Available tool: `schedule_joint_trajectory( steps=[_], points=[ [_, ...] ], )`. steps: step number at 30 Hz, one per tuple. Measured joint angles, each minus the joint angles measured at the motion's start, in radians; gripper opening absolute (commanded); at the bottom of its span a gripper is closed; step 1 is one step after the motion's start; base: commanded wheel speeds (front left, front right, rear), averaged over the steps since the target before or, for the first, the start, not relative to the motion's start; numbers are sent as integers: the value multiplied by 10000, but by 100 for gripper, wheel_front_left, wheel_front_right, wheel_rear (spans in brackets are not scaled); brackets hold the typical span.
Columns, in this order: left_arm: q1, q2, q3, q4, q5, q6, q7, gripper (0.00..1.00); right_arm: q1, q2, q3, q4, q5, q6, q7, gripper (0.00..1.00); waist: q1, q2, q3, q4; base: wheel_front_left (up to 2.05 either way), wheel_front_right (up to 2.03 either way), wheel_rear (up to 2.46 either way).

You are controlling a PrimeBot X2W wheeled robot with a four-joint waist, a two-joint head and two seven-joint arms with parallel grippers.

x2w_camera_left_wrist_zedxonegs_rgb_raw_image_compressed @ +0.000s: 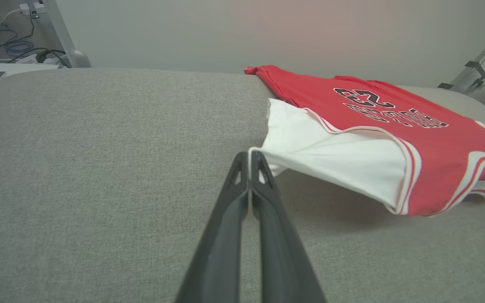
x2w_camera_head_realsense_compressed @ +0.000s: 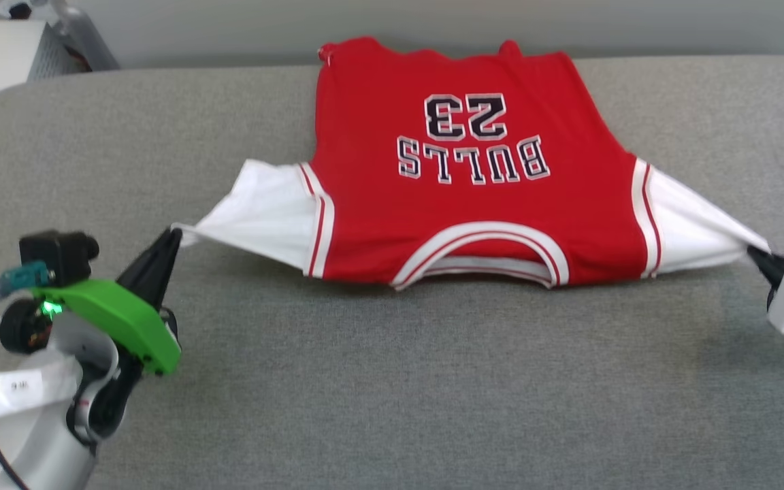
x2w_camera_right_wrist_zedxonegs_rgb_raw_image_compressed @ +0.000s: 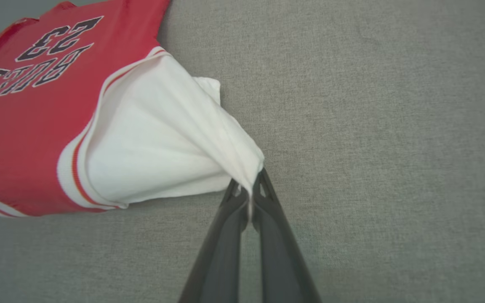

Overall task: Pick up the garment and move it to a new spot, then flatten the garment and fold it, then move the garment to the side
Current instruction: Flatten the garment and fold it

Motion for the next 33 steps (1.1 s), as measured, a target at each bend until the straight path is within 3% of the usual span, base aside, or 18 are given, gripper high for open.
schedule_joint_trajectory(
  steps=[12, 21, 27, 32, 33],
  points=[
    [2957, 736, -205, -1766, -796, 546, 539, 0, 3104, 343, -1569, -2080, -40, -2, 1578, 0, 0, 0, -1301, -182, 0, 0, 0],
    [4813, 1501, -194, -3471, -1442, 1095, 1110, 0, 5472, 1143, -3494, -4508, -943, -2, 3979, 0, 0, 0, -1706, -234, 0, 0, 0],
    [4939, 1628, -454, -4128, -1369, 1235, 1519, 0, 6089, 2090, -4535, -5998, -1653, -2, 5212, 0, 0, 0, -1480, -148, 0, 0, 0],
    [4639, 1546, -748, -4575, -848, 1256, 1582, 0, 6067, 2297, -4614, -6596, -1868, -10, 5586, 0, 0, 0, -1229, -91, 0, 0, 0],
    [4559, 1492, -780, -4692, -844, 1279, 1620, 0, 6044, 2320, -4627, -6706, -1885, -10, 5572, 27, 0, 0, -1163, -78, 0, 0, 0]
  ],
)
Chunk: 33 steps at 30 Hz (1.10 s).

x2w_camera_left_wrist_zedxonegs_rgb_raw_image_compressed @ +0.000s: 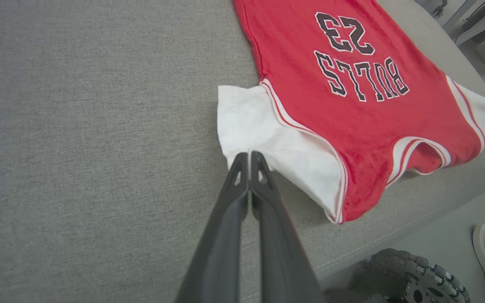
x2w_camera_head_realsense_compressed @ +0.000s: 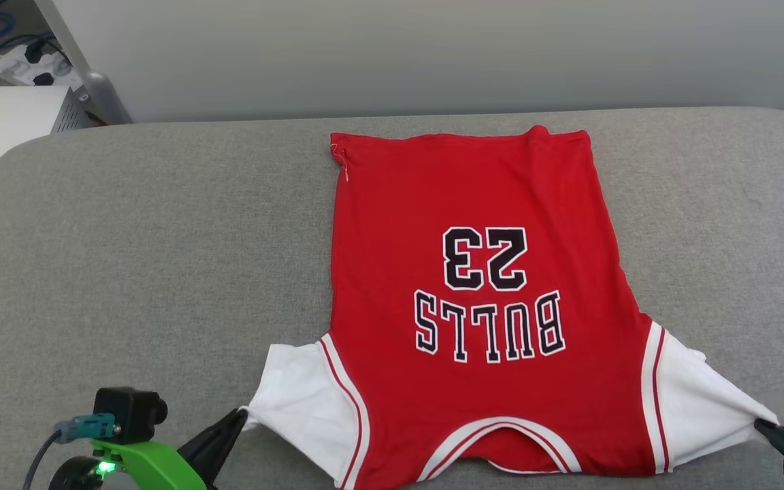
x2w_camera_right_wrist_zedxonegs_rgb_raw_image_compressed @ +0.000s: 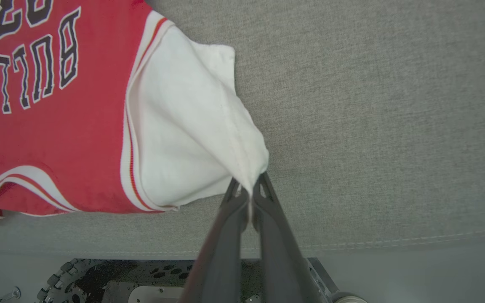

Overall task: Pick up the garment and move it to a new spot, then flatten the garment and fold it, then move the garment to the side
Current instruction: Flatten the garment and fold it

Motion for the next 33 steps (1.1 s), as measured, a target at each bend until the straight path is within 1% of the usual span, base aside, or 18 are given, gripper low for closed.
schedule_joint_trajectory(
  steps=[1, 2, 6, 9, 14, 19, 23, 26, 27, 30, 33],
  points=[
    [-58, -19, -35, -94, 4, 2, 44, 0, -39, 27, -35, -63, -63, 0, -12, 91, 0, 0, 54, 11, 0, 0, 0],
    [-123, -23, -100, -226, 25, 2, 136, 0, -102, 59, -77, -109, -127, 0, -10, 100, 0, 0, 125, 26, 0, 0, 0],
    [-315, -8, -213, -765, 88, 61, 458, 0, -407, -4, -10, -370, -157, -2, 82, 100, 0, 0, 429, 118, 0, 0, 0],
    [-401, 17, -150, -1292, 88, 242, 591, 0, -943, -178, 75, -520, -75, -2, 102, 100, 0, 0, 718, 202, 0, 0, 0],
    [-437, 245, -59, -2105, 151, 556, 802, 0, -2234, -531, 111, -598, 17, -2, 353, 100, 1, 0, 1338, 411, 0, 0, 0],
    [-572, 360, -132, -2686, 238, 748, 1177, 0, -3872, -993, 374, -353, 29, -2, 871, 100, 1, 0, 2050, 694, 0, 0, 0],
    [-857, 359, -211, -3060, 391, 754, 1377, 0, -5536, -1452, 642, 251, 4, -2, 1246, 100, 1, 0, 2690, 994, 0, 0, 0],
    [-1055, 345, -249, -3198, 566, 750, 1386, 0, -6787, -1592, 819, 894, -134, -2, 1461, 100, 1, 0, 3159, 1242, 0, 0, 0],
    [-1280, 280, -347, -3269, 698, 692, 1398, 0, -7931, -1820, 1089, 1703, -546, -2, 1682, 100, 1, 0, 3629, 1532, 0, 0, 0],
    [-1505, 146, -447, -3300, 775, 635, 1398, 0, -8944, -2077, 1225, 2533, -936, -2, 1781, 100, 2, 0, 4018, 1832, 0, 0, 0],
    [-1679, -46, -522, -3315, 798, 554, 1392, 0, -9849, -2163, 1302, 3235, -1342, -2, 1927, 100, 2, 0, 4363, 2144, 0, 0, 0]
  ],
)
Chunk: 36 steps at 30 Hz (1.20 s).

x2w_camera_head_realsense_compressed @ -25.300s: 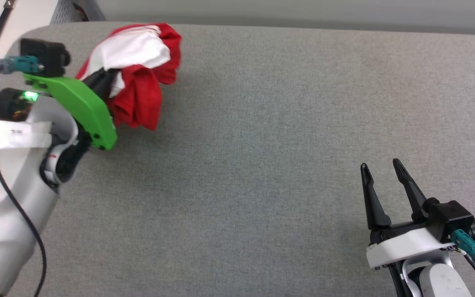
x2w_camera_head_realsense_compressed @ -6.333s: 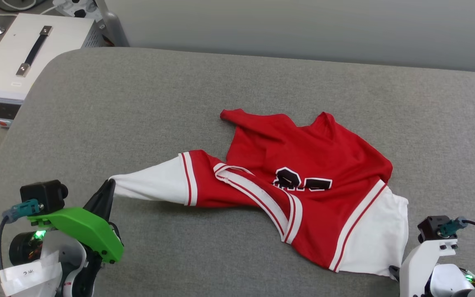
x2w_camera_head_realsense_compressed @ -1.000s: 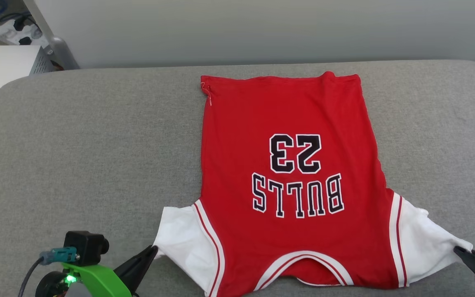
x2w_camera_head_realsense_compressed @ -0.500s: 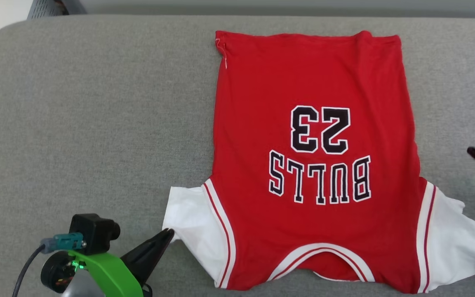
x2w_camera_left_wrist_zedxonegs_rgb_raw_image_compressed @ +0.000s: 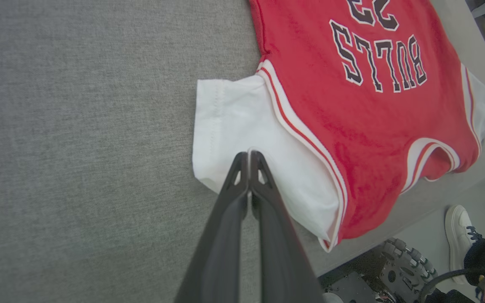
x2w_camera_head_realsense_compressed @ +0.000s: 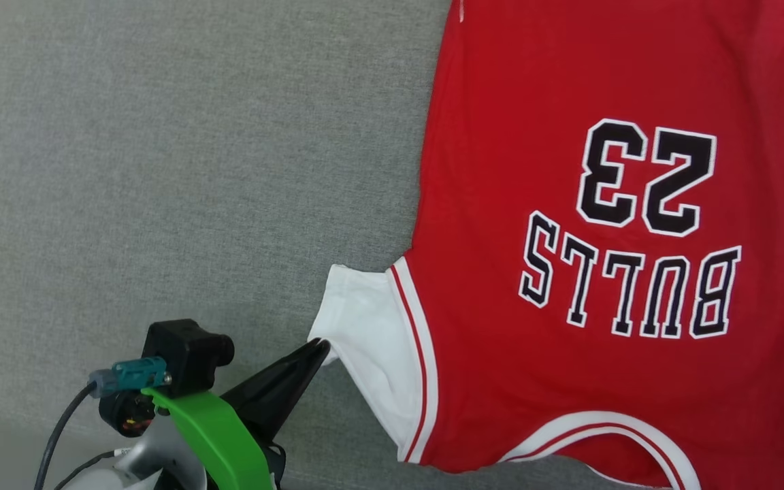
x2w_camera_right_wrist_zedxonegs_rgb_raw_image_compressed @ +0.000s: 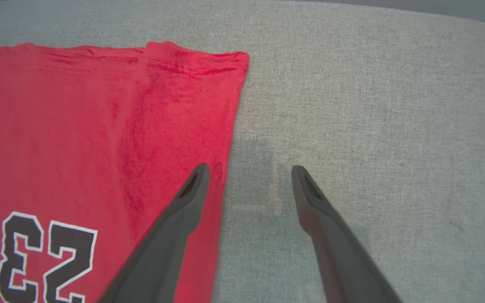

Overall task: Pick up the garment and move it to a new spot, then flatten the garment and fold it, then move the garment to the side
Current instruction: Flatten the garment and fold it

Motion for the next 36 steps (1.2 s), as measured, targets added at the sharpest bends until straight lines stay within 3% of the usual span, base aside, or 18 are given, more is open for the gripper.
schedule_joint_trajectory(
  steps=[11, 21, 22, 23, 36],
  points=[
    [-298, -387, -276, 199, 253, -341, -194, 0, -1745, -370, 431, 1628, -1292, 0, 454, 100, 0, 0, 999, 1039, 0, 0, 0],
    [-636, -700, -339, 445, 332, -527, -380, 0, -2113, -773, 855, 1873, -1392, -4, 550, 100, 0, 0, 1493, 1557, 0, 0, 0],
    [-643, -717, -343, 476, 332, -529, -414, 0, -2113, -792, 880, 1875, -1367, -4, 579, 46, 0, 0, 1506, 1579, 0, 0, 0],
    [-650, -740, -343, 512, 332, -552, -460, 0, -2112, -834, 917, 1868, -1354, -4, 629, 1, 0, -1, 1513, 1600, 0, 0, 0],
    [-753, -857, -299, 805, 330, -617, -640, 0, -1081, -805, 704, 1833, -1095, -2, 476, 0, 0, 0, 948, 1425, 0, 0, 0]
  ],
)
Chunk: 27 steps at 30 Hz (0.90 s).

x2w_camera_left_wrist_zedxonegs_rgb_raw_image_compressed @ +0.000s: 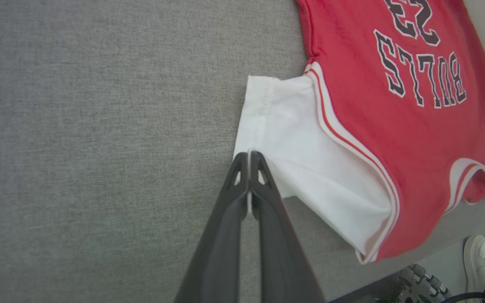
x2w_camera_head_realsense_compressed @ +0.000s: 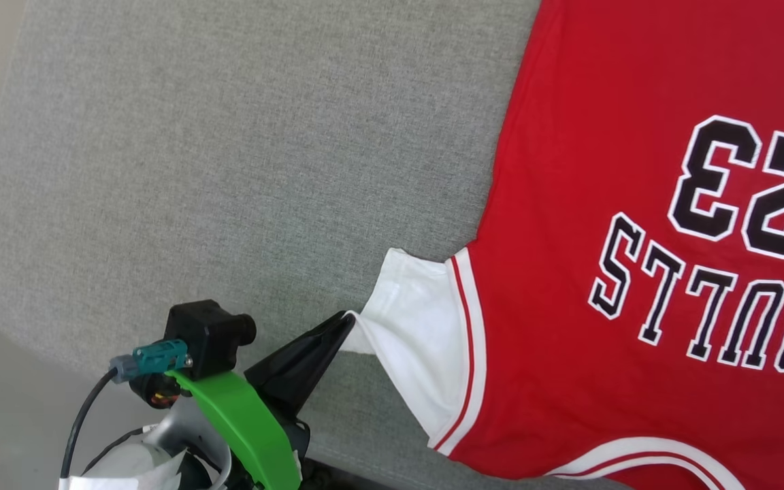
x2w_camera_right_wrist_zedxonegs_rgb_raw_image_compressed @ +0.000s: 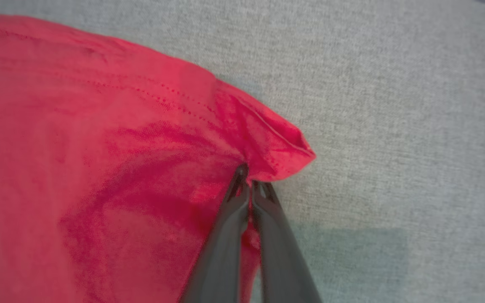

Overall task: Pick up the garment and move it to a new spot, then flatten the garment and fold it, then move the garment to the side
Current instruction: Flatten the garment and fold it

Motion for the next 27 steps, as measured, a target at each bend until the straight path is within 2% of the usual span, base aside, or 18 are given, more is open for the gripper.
schedule_joint_trajectory(
  steps=[12, 16, 27],
  points=[
    [38, 27, 33, 244, -33, 209, 12, 0, 2681, 290, -343, -161, 702, 0, -940, 0, -1, 0, -1405, -594, 0, 0, 0],
    [174, 54, 12, 416, -31, 349, 2, 0, 3915, 552, -472, -527, 1220, 0, -1273, 0, -1, 0, -2010, -884, 0, 0, 0],
    [659, -230, -82, 941, -324, 489, -268, 0, 6987, 1037, -1229, -1737, 1733, 0, -1475, 0, -1, 0, -3506, -1684, 0, 0, 0]
  ],
)
